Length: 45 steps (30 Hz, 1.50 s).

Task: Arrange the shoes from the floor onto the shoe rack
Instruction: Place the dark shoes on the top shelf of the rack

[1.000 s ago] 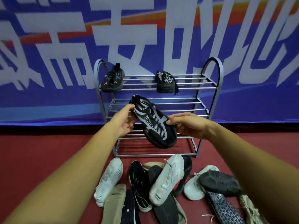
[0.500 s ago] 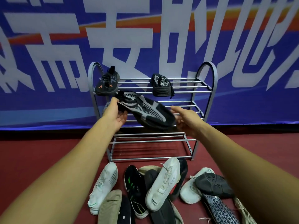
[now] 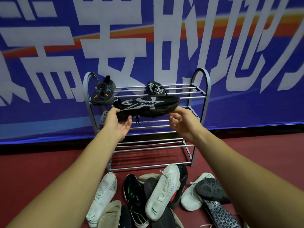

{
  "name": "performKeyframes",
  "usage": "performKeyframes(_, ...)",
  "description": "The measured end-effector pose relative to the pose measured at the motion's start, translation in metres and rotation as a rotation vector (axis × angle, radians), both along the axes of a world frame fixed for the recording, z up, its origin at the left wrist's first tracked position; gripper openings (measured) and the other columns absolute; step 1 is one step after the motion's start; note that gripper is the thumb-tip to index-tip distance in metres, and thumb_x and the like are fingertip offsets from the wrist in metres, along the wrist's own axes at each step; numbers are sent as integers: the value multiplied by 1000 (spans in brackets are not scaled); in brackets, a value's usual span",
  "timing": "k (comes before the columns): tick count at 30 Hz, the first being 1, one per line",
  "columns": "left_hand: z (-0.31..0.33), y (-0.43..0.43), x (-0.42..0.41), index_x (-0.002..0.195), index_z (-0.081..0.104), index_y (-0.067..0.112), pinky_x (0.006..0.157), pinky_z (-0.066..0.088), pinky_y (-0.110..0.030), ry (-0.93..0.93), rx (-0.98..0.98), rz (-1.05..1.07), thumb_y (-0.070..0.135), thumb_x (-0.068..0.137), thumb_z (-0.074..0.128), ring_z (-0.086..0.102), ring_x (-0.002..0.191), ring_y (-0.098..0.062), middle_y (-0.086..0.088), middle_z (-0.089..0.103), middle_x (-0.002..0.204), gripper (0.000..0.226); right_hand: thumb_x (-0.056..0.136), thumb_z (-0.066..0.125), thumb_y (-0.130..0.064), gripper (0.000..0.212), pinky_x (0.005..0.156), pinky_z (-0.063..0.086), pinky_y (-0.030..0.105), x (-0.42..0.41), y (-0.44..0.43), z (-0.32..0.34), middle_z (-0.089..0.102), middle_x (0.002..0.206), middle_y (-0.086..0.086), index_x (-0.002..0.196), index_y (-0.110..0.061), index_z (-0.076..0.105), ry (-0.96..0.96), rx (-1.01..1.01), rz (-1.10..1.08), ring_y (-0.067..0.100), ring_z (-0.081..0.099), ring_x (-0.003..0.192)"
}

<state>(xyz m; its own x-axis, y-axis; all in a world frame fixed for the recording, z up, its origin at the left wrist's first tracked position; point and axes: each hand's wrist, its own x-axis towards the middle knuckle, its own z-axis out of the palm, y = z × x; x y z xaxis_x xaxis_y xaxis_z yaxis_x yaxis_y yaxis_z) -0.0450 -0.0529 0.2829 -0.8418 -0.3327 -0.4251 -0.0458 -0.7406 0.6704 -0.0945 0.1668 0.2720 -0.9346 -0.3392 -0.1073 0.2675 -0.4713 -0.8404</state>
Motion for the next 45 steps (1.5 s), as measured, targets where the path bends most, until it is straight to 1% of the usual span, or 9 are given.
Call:
performKeyframes(3,-1,-3,4,100,58,5,53,55,-20,-7,-8,-51,24,89,58,65,73,-18,-14,65,91,22,88,53,-15,5,48,37,19,3,0,0,65,73,6,90,-11,56,-73,-118,-56,12,51,59)
performKeyframes(8,-3,-10,8,106,61,11,60,46,-20,-23,-50,-102,32,83,70,61,69,-13,-9,66,97,32,88,63,-46,35,42,34,18,5,-4,-2,66,78,5,100,-13,66,-34,-20,-91,10,49,54)
performKeyframes(13,2,-8,4,124,61,23,59,40,-22,49,-137,-69,44,81,77,61,77,-11,-4,69,102,51,87,60,-32,19,43,24,16,4,-1,-1,57,70,0,91,-13,61,-30,-25,-66,7,43,50)
performKeyframes(20,9,30,-16,109,66,24,54,35,-20,81,-376,-247,33,81,79,60,80,-12,1,71,88,33,87,57,-16,7,45,24,17,5,-11,5,42,53,-6,82,-10,58,-29,-153,-36,6,37,45)
performKeyframes(23,8,44,-22,95,64,25,55,34,-21,100,-476,-229,30,82,79,59,82,-12,3,68,87,21,85,57,-9,10,49,33,17,7,-24,2,62,68,2,95,-6,60,-41,-176,-24,9,47,54)
performKeyframes(28,7,49,-34,92,66,24,58,37,-23,146,-551,-161,26,84,77,61,85,-12,5,71,87,14,88,58,-7,8,58,38,21,6,-42,6,68,74,4,94,-7,63,-53,-157,0,13,55,64)
performKeyframes(34,3,21,-50,90,64,22,51,33,-21,62,-478,-187,25,86,71,49,64,-8,4,62,75,8,87,74,-28,22,66,36,24,-12,-49,8,71,103,2,104,-16,68,94,233,44,12,64,85)
performKeyframes(42,-2,0,-76,86,63,17,54,37,-22,47,-339,-190,19,83,69,44,58,-9,1,54,69,8,89,71,-47,53,48,36,20,-56,-65,-10,71,105,12,119,-5,58,-100,263,-172,10,53,56)
performKeyframes(45,-4,-9,-86,83,63,17,53,39,-23,49,-298,-193,19,82,70,46,56,-10,1,56,69,8,87,73,-48,54,51,38,22,-73,-65,-21,71,106,14,118,-8,54,-216,189,-213,12,54,61)
